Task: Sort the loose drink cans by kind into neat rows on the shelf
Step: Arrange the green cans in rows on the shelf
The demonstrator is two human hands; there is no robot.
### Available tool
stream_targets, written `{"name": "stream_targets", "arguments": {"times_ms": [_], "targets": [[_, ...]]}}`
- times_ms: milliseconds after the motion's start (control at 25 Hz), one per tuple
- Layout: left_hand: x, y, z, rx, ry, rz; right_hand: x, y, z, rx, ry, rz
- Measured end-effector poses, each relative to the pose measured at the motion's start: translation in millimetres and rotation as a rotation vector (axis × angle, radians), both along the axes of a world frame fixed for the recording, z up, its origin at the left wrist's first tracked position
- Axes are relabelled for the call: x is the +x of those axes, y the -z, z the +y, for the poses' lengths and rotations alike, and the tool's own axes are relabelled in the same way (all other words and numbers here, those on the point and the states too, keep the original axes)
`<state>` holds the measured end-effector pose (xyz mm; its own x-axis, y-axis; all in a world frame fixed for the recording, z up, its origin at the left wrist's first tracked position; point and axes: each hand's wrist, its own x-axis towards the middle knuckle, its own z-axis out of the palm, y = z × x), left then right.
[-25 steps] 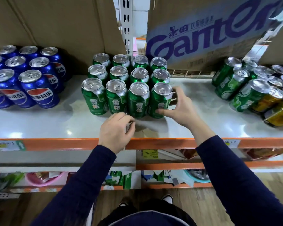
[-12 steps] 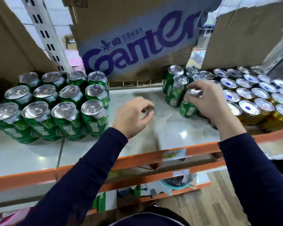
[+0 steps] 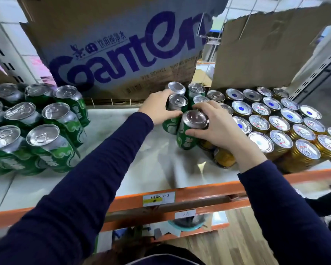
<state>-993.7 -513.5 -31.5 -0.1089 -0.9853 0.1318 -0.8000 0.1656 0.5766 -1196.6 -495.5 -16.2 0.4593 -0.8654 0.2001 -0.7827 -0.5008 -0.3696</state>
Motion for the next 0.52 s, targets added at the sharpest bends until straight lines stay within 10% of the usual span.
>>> {"name": "stream_targets", "arguments": {"times_ms": [520], "targets": [[123, -27, 53, 0.077, -0.343, -0.347, 71, 12, 5, 0.148, -0.078, -0.132]]}}
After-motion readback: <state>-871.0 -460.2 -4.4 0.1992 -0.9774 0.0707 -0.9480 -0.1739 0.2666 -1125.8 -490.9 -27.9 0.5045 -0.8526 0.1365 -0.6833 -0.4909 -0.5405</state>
